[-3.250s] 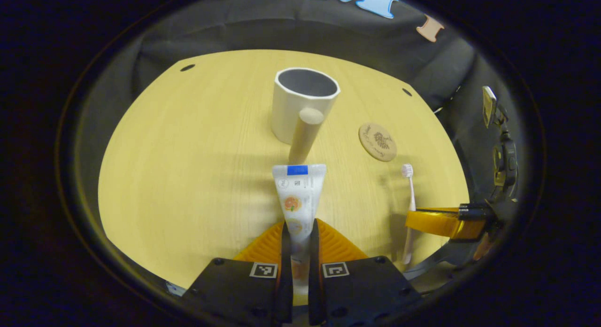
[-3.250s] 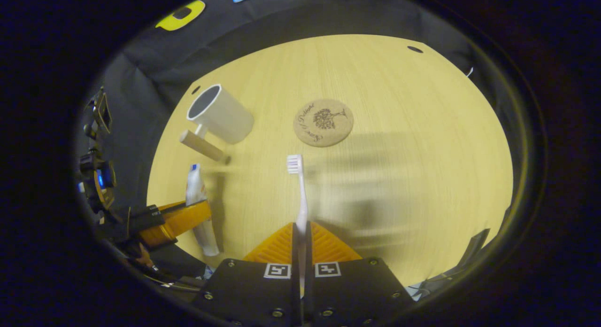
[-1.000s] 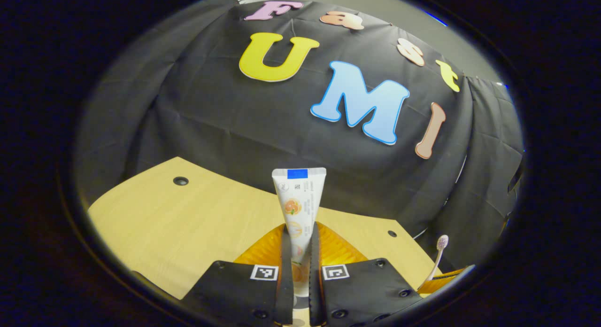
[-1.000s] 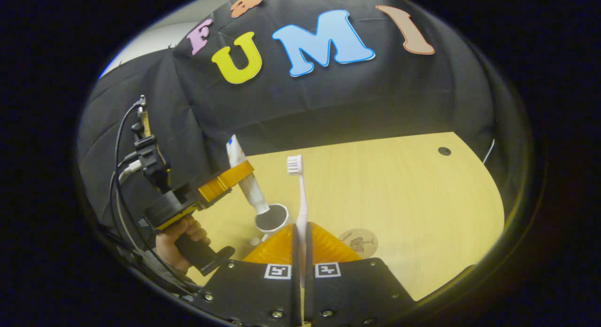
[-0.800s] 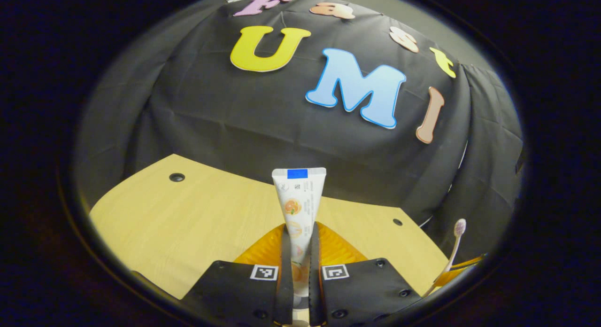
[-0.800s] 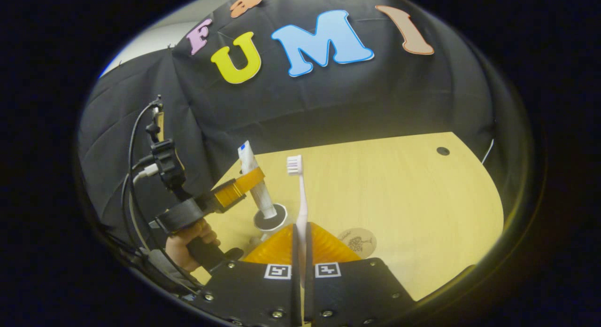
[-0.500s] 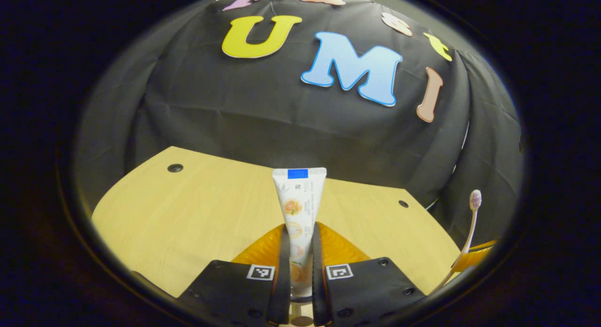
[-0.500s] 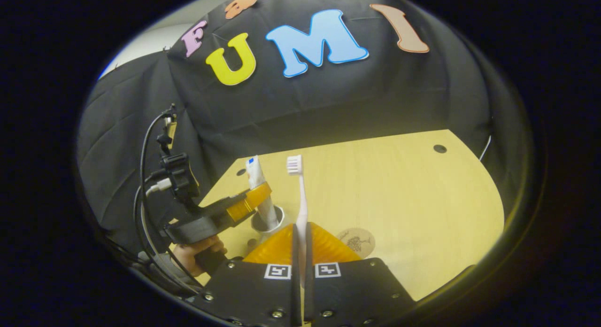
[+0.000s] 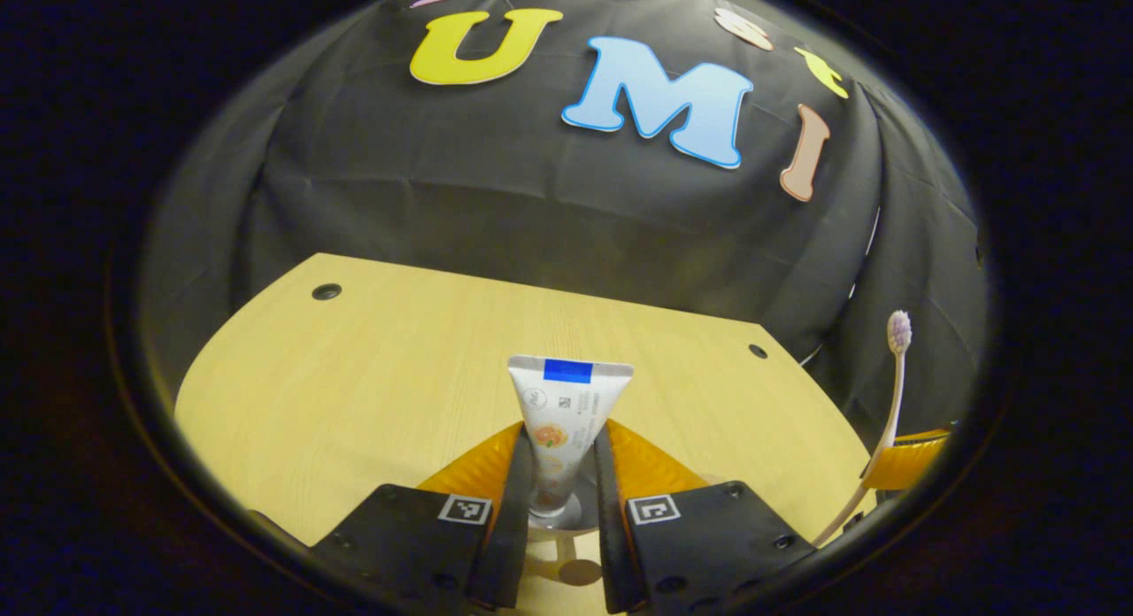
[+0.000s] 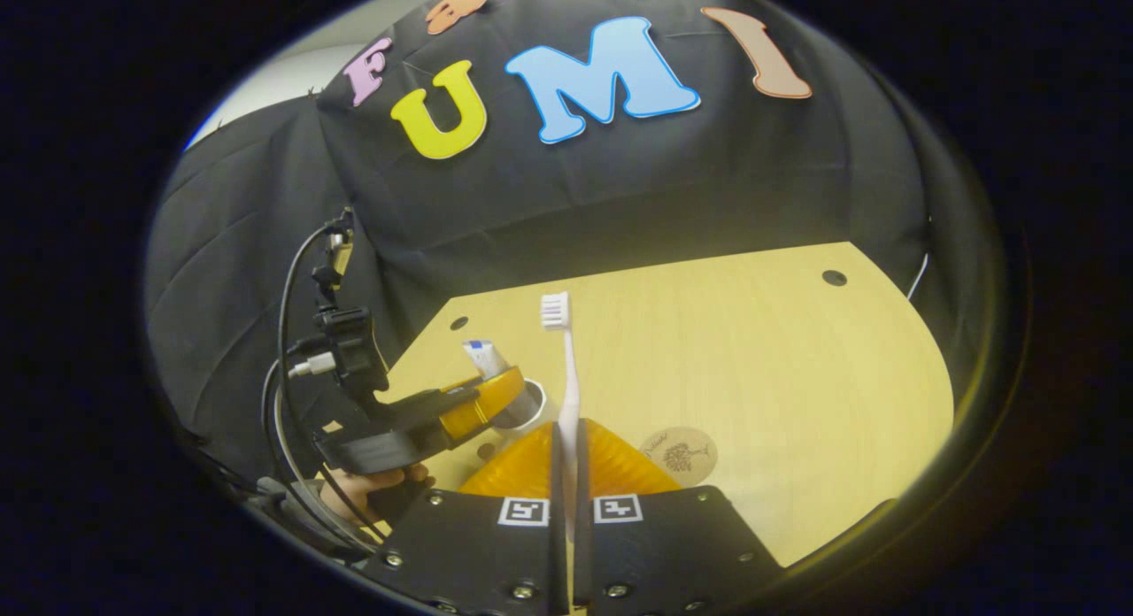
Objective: Put the toothbrush and toothpaste on the desktop into the cup, then pick up the cup and place it on the coaster on the desktop.
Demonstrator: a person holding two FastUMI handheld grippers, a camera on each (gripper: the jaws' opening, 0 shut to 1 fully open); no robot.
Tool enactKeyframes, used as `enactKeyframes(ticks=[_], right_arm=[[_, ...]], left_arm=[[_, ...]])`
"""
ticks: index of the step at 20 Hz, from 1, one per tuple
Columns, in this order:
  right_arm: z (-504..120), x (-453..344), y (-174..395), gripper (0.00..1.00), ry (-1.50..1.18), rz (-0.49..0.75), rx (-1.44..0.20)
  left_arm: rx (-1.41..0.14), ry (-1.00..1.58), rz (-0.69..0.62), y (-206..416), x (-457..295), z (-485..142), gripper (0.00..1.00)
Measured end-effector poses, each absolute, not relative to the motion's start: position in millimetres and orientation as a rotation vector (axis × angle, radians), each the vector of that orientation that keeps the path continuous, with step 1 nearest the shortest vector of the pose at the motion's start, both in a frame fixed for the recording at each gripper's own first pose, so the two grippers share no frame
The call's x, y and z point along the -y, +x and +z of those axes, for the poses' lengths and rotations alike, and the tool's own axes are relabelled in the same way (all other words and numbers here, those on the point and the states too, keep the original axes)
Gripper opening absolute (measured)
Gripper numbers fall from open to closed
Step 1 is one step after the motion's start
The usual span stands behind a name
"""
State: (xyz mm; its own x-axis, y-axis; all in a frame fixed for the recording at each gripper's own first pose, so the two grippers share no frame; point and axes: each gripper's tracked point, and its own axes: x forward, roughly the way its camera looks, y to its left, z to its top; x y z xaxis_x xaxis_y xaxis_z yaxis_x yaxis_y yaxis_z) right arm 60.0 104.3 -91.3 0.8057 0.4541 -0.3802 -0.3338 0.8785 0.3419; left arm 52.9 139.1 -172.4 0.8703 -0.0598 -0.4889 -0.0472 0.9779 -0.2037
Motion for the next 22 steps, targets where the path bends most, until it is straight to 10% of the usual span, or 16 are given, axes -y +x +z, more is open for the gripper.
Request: enactKeyframes(ticks=[12, 22], right_arm=[[-64, -116, 90, 0.04, 0.25, 0.446, -0.363], [-39, -166, 144, 0.0, 0.344, 0.512, -0.226]], left_arm=[[-0.509, -0.218, -0.056, 22, -132, -155, 0.98], [-0.588, -0.208, -0.093, -26, -130, -162, 0.95]])
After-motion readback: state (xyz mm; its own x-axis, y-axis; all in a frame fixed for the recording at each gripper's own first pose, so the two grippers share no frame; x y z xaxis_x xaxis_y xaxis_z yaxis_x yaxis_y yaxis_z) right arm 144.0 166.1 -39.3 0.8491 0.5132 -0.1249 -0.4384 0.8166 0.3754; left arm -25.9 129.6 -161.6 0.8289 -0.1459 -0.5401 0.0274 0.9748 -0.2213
